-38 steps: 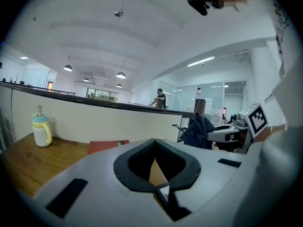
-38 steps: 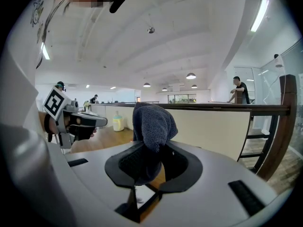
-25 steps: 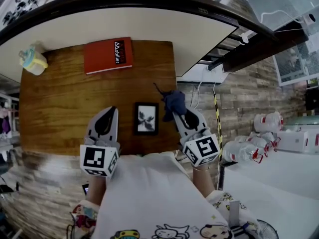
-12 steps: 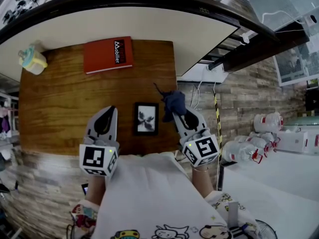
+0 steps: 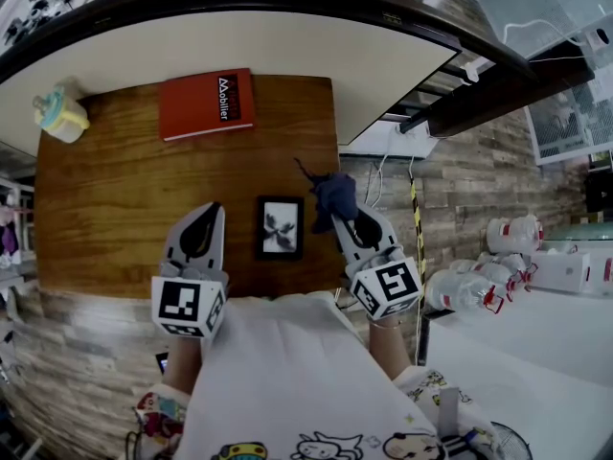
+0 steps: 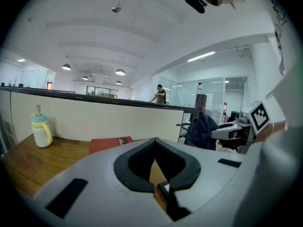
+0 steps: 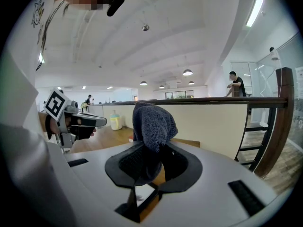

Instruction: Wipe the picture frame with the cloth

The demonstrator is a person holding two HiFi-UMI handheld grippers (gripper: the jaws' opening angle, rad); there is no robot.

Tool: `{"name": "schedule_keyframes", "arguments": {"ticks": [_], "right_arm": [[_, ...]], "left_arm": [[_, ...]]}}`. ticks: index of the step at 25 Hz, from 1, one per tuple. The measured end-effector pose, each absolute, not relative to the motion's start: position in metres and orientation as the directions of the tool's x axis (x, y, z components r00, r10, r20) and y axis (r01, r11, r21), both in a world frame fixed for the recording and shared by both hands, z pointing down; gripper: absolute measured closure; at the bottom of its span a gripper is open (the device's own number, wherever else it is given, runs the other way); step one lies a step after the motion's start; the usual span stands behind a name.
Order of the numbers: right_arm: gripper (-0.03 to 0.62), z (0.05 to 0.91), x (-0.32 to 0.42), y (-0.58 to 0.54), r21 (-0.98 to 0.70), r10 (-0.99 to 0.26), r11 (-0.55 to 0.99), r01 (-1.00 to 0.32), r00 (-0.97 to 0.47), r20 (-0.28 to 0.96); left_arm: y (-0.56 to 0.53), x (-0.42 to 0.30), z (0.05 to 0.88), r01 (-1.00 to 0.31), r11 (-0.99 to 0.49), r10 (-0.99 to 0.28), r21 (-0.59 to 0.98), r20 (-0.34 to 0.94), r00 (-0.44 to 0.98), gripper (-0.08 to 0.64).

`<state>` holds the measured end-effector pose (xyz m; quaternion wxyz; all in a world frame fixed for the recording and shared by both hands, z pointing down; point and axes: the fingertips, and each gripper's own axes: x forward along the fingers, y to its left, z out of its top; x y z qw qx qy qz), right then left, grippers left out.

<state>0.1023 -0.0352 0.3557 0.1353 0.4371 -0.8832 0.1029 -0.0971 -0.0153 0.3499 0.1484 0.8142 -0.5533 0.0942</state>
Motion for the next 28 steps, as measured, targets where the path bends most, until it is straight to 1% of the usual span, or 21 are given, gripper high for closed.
{"name": "schedule_keyframes", "arguments": {"ticks": [9,28], "right_arm": [[0.525,0.3542,0.1031,-0.0368,-0.059,-0.747,0.590,-0.805,-0.573,0.337],[0.525,0.3546,0.1045,-0.0351,-0.061,-0.749,0.592,-0.803,-0.577,0.325]], "left_arm": [[-0.0171,-0.0964,0.3511,-0.924,-0.348,-0.873,0.158,0.306,0.381,0.555],[-0.0181,-0.0979,0.3512,-0.915,-0.382,-0.864,0.132,0.300,0.404,0.555]]}}
